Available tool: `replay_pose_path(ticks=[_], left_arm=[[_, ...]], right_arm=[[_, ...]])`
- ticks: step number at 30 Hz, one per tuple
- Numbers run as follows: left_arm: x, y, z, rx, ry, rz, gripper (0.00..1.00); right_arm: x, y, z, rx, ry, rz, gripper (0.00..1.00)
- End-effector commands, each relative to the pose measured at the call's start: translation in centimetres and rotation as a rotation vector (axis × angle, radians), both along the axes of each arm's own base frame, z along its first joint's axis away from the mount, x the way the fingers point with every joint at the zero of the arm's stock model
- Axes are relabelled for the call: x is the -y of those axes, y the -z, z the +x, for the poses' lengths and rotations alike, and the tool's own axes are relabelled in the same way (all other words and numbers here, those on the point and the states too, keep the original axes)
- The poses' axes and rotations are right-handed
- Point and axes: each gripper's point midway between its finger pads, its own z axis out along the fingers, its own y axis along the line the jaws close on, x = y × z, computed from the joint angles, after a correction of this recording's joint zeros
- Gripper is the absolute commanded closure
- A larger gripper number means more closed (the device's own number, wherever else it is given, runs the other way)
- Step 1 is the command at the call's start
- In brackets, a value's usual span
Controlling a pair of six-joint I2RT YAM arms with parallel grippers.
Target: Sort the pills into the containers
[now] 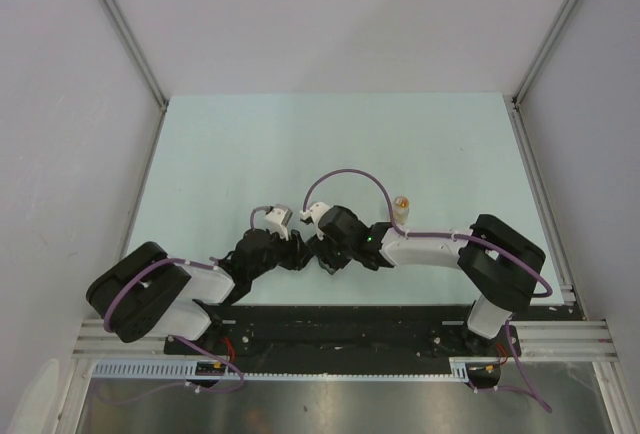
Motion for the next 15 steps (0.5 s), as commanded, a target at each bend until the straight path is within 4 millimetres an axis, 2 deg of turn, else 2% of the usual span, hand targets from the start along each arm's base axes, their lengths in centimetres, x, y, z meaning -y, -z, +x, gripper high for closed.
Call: replay_pose_path(ticks=[1,9,15], left_arm=[[-0.35,1.08,-0.67,-0.038,0.015,0.028,0.47],[-0.26,1.15,-0.64,-0.042,0.018,0.028,0.46],[-0.18,1.04,-0.56,-0.040,0.017,0.026,0.46]], right_arm=[[-1.07,-0.18,0.59,0.018,-0.036,0.016,0.53],[-1.13,-0.21,-0.22,-0.005,-0.090,0.018,0.46],[-1.07,-0.11,-0.27,-0.006,-0.094,0.014,0.45]])
